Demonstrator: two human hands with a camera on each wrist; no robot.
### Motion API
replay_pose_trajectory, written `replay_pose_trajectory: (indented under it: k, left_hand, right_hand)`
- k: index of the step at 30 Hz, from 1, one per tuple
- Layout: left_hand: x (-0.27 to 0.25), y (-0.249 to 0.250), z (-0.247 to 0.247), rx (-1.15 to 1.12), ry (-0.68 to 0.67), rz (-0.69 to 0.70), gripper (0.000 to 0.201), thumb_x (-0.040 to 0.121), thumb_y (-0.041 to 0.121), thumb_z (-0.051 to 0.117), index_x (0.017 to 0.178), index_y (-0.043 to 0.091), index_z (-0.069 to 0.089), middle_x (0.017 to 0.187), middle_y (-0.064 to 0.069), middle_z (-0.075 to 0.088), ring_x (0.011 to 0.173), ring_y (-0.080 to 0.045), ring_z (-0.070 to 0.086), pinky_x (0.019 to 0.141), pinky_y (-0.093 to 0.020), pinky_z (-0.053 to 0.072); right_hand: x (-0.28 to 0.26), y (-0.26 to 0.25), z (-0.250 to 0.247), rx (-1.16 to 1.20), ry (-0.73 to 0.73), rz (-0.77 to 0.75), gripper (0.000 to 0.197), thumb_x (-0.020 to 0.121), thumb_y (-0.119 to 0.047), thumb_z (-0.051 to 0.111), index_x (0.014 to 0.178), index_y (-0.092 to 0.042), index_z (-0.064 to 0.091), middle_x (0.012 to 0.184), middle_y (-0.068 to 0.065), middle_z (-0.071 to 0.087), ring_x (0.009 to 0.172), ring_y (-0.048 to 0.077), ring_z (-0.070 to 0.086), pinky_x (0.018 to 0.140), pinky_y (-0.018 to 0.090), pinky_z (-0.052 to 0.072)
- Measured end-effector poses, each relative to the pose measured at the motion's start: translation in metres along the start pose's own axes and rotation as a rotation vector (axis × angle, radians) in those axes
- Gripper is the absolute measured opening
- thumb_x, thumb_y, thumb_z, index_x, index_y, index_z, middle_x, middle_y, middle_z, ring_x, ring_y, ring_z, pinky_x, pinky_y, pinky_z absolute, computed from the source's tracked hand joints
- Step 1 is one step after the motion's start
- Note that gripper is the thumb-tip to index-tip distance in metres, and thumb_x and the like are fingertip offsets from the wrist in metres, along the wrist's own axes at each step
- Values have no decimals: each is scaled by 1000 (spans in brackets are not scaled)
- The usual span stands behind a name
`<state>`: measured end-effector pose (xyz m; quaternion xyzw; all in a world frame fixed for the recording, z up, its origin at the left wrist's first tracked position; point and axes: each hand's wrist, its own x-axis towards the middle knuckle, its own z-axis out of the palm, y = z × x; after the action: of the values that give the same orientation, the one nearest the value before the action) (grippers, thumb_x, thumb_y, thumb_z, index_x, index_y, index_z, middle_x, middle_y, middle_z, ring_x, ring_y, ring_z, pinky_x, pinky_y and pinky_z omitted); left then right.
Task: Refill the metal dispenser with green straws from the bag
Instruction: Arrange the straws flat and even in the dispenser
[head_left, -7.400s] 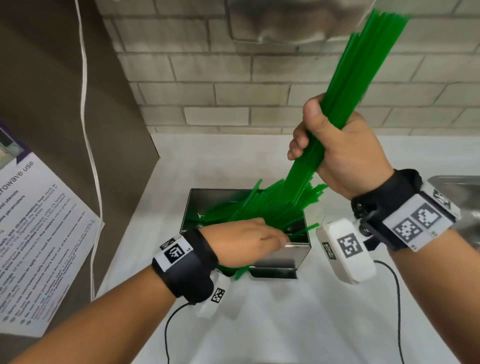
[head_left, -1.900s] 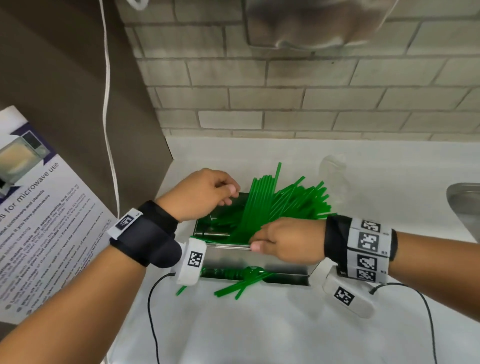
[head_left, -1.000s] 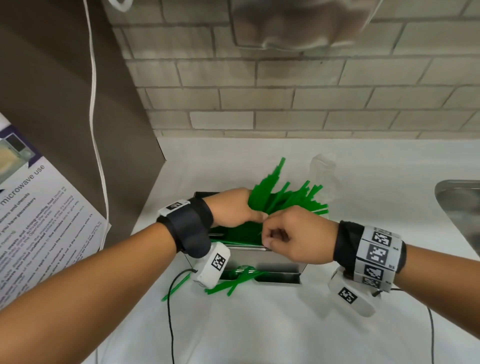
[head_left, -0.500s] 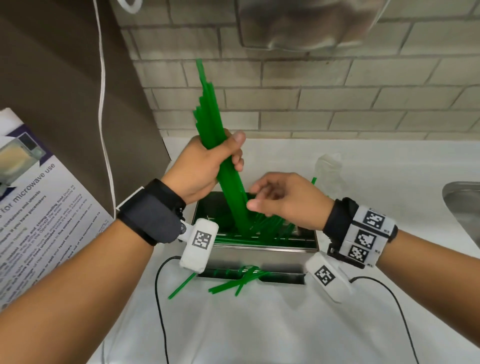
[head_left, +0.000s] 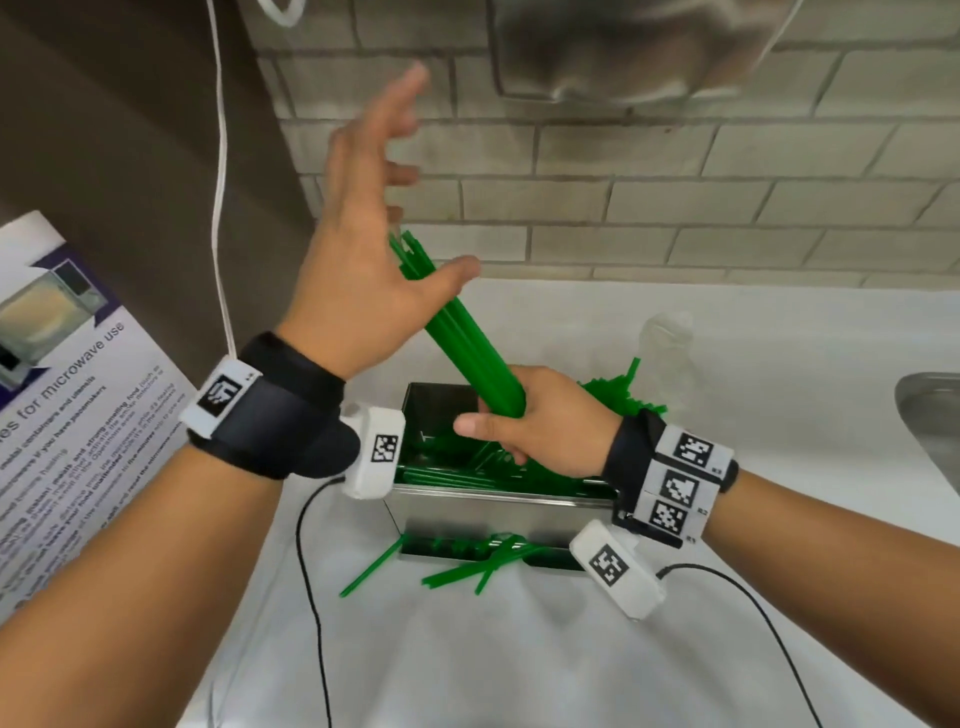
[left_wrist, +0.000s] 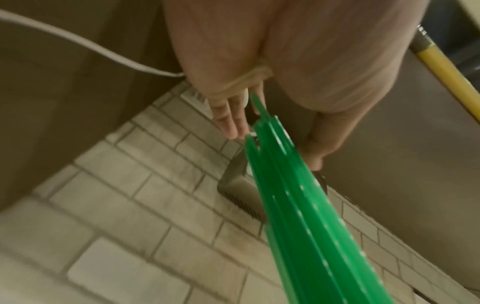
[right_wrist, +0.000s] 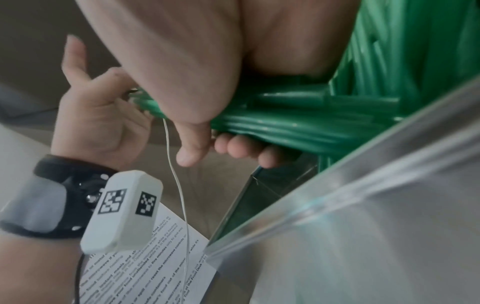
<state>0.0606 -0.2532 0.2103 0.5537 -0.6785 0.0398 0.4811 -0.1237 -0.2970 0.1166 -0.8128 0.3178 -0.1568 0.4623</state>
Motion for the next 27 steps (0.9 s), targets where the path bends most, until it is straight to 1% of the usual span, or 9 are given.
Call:
replay_pose_trajectory:
  k: [2, 4, 9, 12, 15, 18, 20, 24, 27]
  left_hand:
    - [4, -3, -4, 69, -111, 6, 46, 90, 30, 70, 133, 20, 62, 128, 0, 64, 115, -15, 62, 96, -39, 52]
    - [-1, -6, 2, 18, -202, -58, 30, 99, 33, 57, 114, 15, 76, 109, 3, 75, 103, -14, 69, 91, -41, 54]
    - [-18, -4, 26, -183, -434, -132, 32, 107, 29, 47, 118, 17, 74, 116, 7, 75, 113, -4, 66, 101, -25, 48]
    - [-17, -9, 31, -516, -116, -242, 36, 104, 21, 47, 136, 9, 55, 130, -14, 66, 122, -24, 63, 106, -36, 47]
    - [-27, -6, 33, -839, 148, -703, 35, 101, 27, 51, 128, 6, 59, 126, -21, 68, 113, -34, 68, 103, -42, 47]
    - [-49, 0, 53, -907, -96, -1025, 50, 105, 46, 42, 131, 7, 60, 127, -18, 69, 116, -40, 67, 110, -53, 44]
    - [-54, 3, 65, -1012, -224, -1148, 63, 102, 59, 38, 133, 9, 58, 130, -20, 67, 117, -42, 66, 110, -53, 43]
    - [-47, 8, 74, -1357, -112, -1249, 63, 104, 50, 38, 138, -1, 52, 132, -29, 62, 122, -43, 62, 111, -56, 42]
    - [-51, 4, 69, -1270, -184, -1220, 59, 105, 45, 36, 135, -4, 53, 134, -31, 60, 125, -44, 60, 110, -57, 43]
  right_hand:
    - [2, 0, 1, 16, -4, -5, 41, 84, -45, 75, 87, -7, 59, 56, -2, 58, 47, 12, 56, 61, 39, 58]
    - [6, -3, 1, 36, 13, 0, 43, 83, -44, 76, 88, -4, 60, 58, -2, 59, 48, 11, 57, 60, 38, 58]
    - [14, -5, 1, 98, 32, 23, 28, 85, -38, 76, 85, -16, 57, 61, 0, 61, 46, 11, 55, 53, 30, 53]
    - [15, -10, -11, 100, 107, -2, 27, 87, -36, 74, 84, -15, 58, 60, 0, 60, 46, 12, 54, 54, 28, 52]
    - [12, -27, -35, 131, 362, -167, 31, 93, -36, 67, 80, -8, 60, 58, 7, 62, 50, 15, 57, 61, 24, 52]
    - [11, -52, -49, 463, 581, -426, 26, 93, -39, 62, 77, -18, 61, 56, 10, 58, 51, 25, 57, 62, 37, 52]
    - [15, -62, -50, 656, 569, -518, 19, 88, -42, 63, 72, -33, 62, 54, 2, 53, 50, 24, 53, 61, 44, 49]
    - [17, -65, -32, 617, 556, -449, 24, 95, -28, 63, 74, -21, 56, 57, 11, 51, 55, 29, 54, 62, 44, 50]
    - [16, -62, -30, 648, 534, -405, 23, 97, -22, 62, 76, -16, 53, 57, 11, 52, 58, 29, 55, 65, 46, 51]
